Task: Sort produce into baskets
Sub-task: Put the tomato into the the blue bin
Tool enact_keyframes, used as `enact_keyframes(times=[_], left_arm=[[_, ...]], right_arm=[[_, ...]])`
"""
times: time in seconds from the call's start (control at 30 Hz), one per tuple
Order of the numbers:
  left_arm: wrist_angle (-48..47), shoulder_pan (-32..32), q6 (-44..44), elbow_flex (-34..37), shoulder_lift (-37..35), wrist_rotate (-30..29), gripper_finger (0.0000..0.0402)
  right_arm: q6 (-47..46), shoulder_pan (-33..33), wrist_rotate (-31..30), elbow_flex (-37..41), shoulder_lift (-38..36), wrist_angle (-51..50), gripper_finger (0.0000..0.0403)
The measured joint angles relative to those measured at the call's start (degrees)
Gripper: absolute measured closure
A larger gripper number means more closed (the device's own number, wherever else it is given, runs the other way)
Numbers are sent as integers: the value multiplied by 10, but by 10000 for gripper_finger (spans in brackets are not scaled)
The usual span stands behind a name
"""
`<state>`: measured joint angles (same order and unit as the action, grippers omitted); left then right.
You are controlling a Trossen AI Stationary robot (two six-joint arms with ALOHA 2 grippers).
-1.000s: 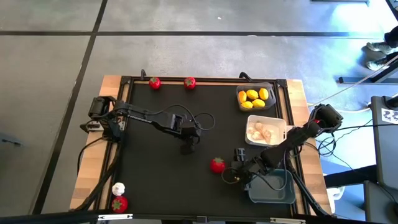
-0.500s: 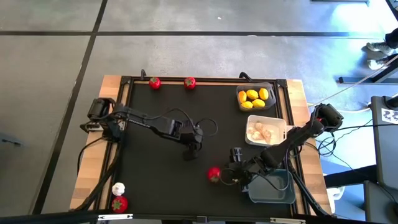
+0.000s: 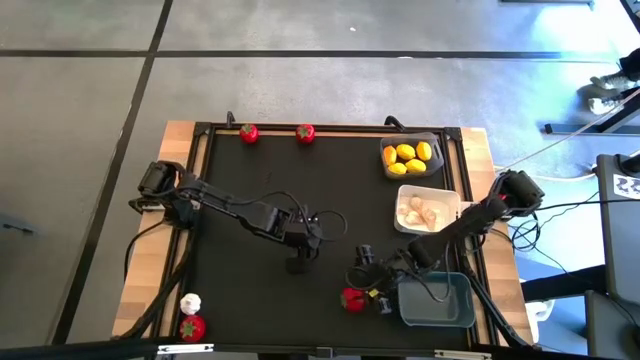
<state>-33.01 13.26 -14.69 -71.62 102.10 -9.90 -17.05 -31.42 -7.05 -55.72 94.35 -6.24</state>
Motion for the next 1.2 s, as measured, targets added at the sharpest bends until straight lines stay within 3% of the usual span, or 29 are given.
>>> enact_keyframes(times=[0.2,0.43,0.67,0.93,1.2], left_arm=[[-9,11,-19,0,0,-11,196],[-7,13,-29,0,0,-12,196],[-9,13,-20,0,0,-12,196],[-8,8,-6,0,0,-13,196],[-8,-3,-11,0,0,-13,196]], right_arm=[[10,12,59,0,13,19,100],[-24,11,101,0,13,-3,112],[-65,-16,92,0,15,-10,128],[-158,-59,90,0,16,-94,130],[-163,-87,26,0,16,-135,130]])
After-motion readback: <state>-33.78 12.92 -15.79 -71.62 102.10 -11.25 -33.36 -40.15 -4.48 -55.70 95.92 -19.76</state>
